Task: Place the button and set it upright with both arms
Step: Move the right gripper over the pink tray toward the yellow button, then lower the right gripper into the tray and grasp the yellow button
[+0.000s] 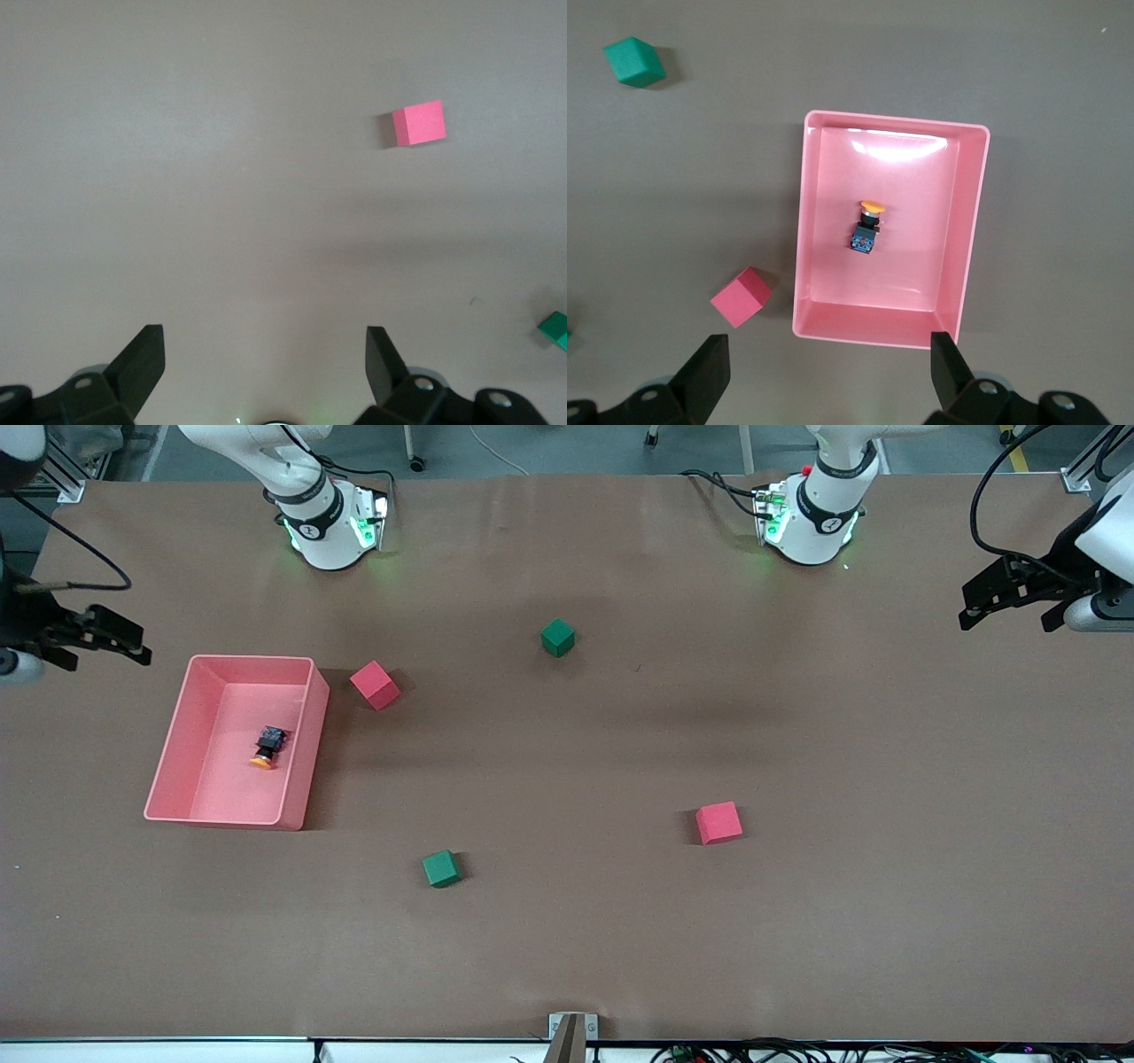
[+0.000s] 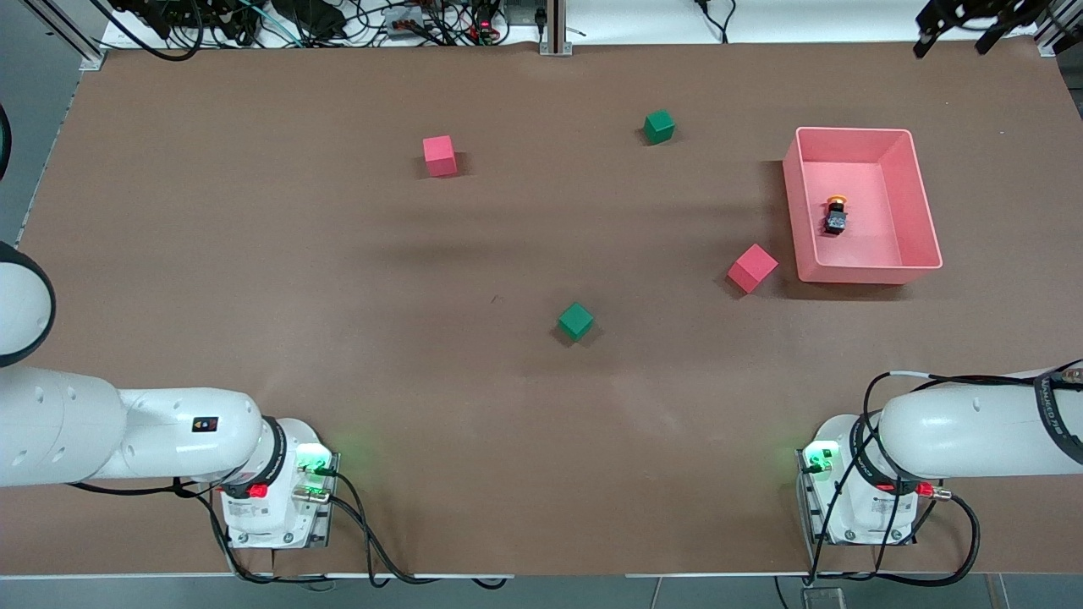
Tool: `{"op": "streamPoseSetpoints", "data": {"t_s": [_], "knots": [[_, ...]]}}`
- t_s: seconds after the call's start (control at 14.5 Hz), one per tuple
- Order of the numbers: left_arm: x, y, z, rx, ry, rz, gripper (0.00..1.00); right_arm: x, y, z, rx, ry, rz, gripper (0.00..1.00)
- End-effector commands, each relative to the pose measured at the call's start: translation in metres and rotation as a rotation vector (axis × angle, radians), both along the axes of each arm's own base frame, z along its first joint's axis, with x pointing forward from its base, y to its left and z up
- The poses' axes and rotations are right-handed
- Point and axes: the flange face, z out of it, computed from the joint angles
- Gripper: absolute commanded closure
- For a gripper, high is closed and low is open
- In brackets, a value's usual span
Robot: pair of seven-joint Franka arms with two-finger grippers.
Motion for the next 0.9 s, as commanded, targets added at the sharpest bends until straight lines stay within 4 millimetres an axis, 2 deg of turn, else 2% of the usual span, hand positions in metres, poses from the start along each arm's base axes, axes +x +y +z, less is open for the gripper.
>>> {"op": "streamPoseSetpoints", "data": {"t_s": [0.0, 0.14, 0.48, 0.62, 0.83], "knots": [[0.007, -0.004, 0.002, -0.016, -0.004, 0.003, 0.0, -0.009, -0.014, -0.047, 0.007, -0.003, -0.036, 0.0], [0.011, -0.006, -0.002, -0.016, 0.002, 0.0, 0.0, -0.012, -0.028, -0.089, 0.006, -0.031, -0.065, 0.01], [0.013, -0.015, -0.004, -0.017, 0.006, -0.015, 0.0, -0.02, -0.025, -0.187, -0.012, -0.126, -0.073, 0.02], [0.013, -0.013, -0.004, -0.017, 0.006, -0.012, 0.0, -0.017, -0.026, -0.219, -0.022, -0.097, -0.074, 0.03], [0.014, -0.013, -0.006, -0.012, 0.01, -0.014, 0.0, -0.014, -0.029, -0.244, -0.03, -0.07, -0.082, 0.04]]}}
